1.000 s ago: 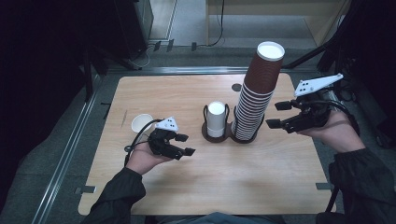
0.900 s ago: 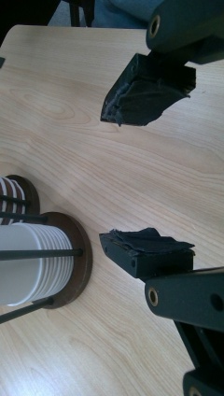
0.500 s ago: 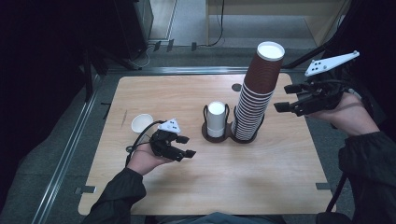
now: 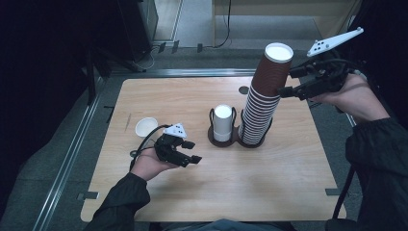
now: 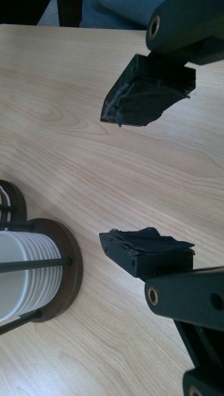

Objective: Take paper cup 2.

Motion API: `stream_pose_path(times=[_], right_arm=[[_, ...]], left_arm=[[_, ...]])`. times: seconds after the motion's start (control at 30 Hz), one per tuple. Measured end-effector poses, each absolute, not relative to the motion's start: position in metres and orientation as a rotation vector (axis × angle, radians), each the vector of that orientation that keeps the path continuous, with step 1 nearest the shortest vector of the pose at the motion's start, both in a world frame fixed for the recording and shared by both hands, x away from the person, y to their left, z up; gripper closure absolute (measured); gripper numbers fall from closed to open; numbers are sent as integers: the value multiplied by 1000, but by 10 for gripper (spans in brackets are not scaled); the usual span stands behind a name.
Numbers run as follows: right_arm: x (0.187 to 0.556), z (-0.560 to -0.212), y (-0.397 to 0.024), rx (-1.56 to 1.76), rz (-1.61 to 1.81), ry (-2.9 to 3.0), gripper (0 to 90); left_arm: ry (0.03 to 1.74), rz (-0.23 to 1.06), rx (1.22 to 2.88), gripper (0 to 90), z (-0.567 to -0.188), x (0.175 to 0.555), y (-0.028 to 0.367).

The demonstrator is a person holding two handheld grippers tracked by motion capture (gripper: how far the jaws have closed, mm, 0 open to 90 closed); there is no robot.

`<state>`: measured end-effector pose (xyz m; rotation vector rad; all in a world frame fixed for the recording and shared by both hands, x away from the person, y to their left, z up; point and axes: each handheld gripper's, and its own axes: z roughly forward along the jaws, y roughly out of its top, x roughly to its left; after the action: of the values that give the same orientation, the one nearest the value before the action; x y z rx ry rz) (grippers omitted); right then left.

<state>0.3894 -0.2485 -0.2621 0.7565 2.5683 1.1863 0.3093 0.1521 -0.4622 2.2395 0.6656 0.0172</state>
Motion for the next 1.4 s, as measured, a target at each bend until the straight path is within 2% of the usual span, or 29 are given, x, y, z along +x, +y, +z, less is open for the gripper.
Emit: stream_pose_path(times=[0.63,1.4], right_arm=[[410,-246,-211,730,1193,2553,145],[411,-239,-209,703,1158,2571,167]], left_arm=[[642,22,2250,345,-461,307,154],[651,24,2255,345,-463,307,155]])
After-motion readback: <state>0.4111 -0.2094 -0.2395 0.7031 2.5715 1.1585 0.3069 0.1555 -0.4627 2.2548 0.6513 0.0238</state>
